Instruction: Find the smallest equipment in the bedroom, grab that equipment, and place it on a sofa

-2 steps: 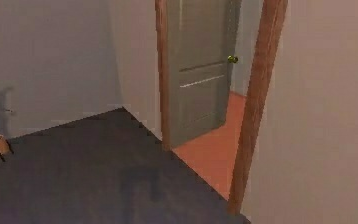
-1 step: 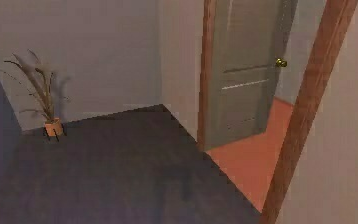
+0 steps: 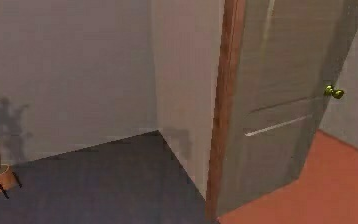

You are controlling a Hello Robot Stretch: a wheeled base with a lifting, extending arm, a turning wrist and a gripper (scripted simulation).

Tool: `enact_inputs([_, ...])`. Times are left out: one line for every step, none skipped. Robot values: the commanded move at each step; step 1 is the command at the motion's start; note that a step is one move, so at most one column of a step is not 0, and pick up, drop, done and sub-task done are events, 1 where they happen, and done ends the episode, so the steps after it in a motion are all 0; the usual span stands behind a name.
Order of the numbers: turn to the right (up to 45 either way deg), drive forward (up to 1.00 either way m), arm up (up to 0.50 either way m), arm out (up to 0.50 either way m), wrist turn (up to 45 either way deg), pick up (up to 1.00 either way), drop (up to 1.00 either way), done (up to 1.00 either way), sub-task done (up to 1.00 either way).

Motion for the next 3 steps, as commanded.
enact_inputs([24.0,0.00,0.00,0.00,0.0,0.00,0.00,0.00,0.00])
enact_inputs([0.0,0.30,0.00,0.00,0.0,0.00,0.00,0.00,0.00])
enact_inputs([27.0,0.00,0.00,0.00,0.0,0.00,0.00,0.00,0.00])
